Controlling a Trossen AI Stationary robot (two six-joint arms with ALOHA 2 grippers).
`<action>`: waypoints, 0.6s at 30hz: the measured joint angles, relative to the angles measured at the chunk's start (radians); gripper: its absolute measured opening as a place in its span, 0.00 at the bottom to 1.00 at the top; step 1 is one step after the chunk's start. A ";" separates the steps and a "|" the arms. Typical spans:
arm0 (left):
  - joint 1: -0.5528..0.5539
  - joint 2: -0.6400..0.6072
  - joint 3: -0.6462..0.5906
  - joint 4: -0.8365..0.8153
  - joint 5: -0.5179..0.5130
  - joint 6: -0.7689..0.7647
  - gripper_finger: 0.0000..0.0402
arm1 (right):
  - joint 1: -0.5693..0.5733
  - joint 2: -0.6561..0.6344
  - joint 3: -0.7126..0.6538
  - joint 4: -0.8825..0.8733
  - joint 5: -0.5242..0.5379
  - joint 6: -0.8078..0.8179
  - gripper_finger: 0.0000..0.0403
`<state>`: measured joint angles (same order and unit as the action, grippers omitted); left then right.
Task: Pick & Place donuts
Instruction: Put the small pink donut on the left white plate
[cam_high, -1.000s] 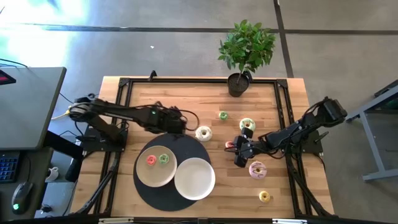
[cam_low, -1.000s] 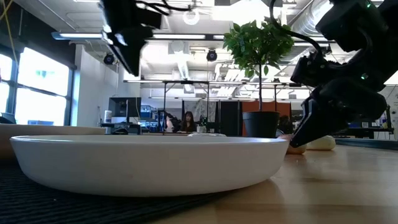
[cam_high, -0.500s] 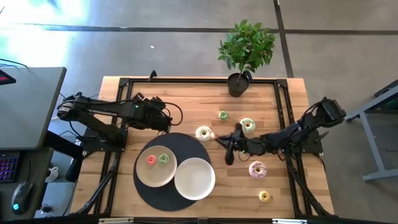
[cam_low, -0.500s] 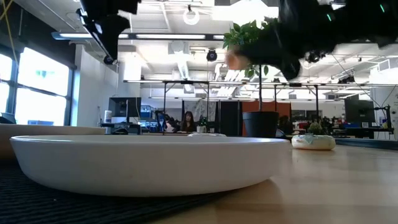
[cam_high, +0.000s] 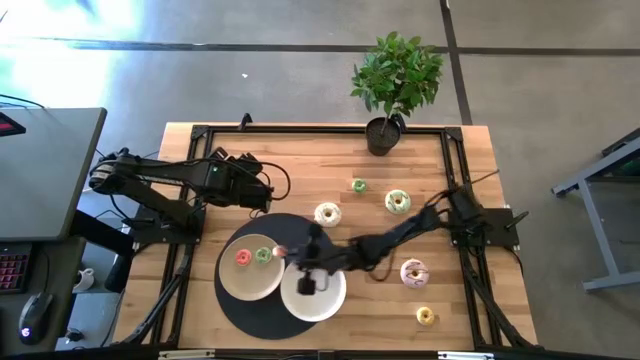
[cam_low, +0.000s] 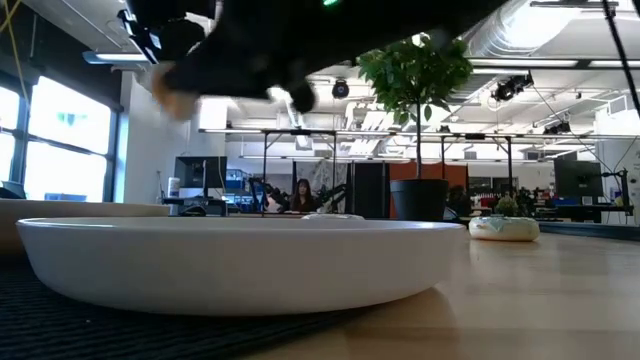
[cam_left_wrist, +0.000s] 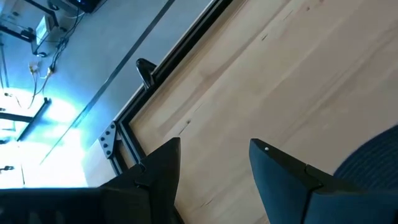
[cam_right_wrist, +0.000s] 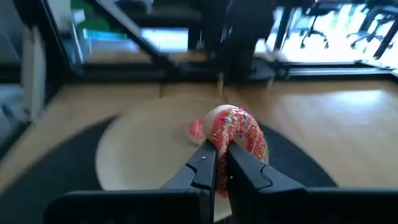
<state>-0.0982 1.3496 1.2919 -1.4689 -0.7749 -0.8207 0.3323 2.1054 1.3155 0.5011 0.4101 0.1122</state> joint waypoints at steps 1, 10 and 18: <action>0.000 0.000 0.000 0.000 0.003 0.000 0.47 | -0.005 0.037 0.050 -0.035 -0.023 -0.005 0.05; 0.000 0.001 0.000 0.000 0.024 -0.023 0.47 | -0.038 0.265 0.328 -0.234 -0.210 0.086 0.06; 0.000 0.001 0.000 0.002 0.051 -0.035 0.47 | -0.037 0.284 0.338 -0.273 -0.153 0.027 0.08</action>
<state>-0.0982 1.3502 1.2922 -1.4667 -0.7240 -0.8561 0.2955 2.3890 1.6536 0.2284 0.2569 0.1396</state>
